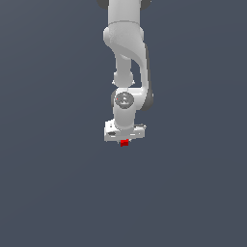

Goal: Lift up the red cube by 0.2 meters.

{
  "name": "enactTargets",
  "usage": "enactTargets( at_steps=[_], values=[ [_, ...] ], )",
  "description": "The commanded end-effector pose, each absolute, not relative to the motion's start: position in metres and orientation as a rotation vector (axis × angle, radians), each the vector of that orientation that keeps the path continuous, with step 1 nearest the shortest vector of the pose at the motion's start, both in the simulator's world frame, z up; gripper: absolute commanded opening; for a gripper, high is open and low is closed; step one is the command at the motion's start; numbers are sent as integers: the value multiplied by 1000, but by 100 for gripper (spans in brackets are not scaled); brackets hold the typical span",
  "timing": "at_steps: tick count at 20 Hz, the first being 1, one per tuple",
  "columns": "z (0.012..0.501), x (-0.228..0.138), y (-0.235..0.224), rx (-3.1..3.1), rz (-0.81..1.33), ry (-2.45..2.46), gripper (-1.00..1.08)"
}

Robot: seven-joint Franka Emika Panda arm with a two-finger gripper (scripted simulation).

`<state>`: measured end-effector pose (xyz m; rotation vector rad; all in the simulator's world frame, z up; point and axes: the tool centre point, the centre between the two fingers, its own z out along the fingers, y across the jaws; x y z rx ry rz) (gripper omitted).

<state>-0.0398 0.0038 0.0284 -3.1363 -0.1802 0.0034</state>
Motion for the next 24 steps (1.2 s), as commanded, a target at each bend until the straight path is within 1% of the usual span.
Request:
enactTargets(
  at_steps=[1,7,17,24],
  values=[
    [38,-40,4,-3136,1,-180,-100],
    [75,-41,4,-3136,1,-180,-100],
    [169,-42,4,-3136,1,-180,-100],
    [215,-41,4,-3136,0,-181,-100]
  ],
)
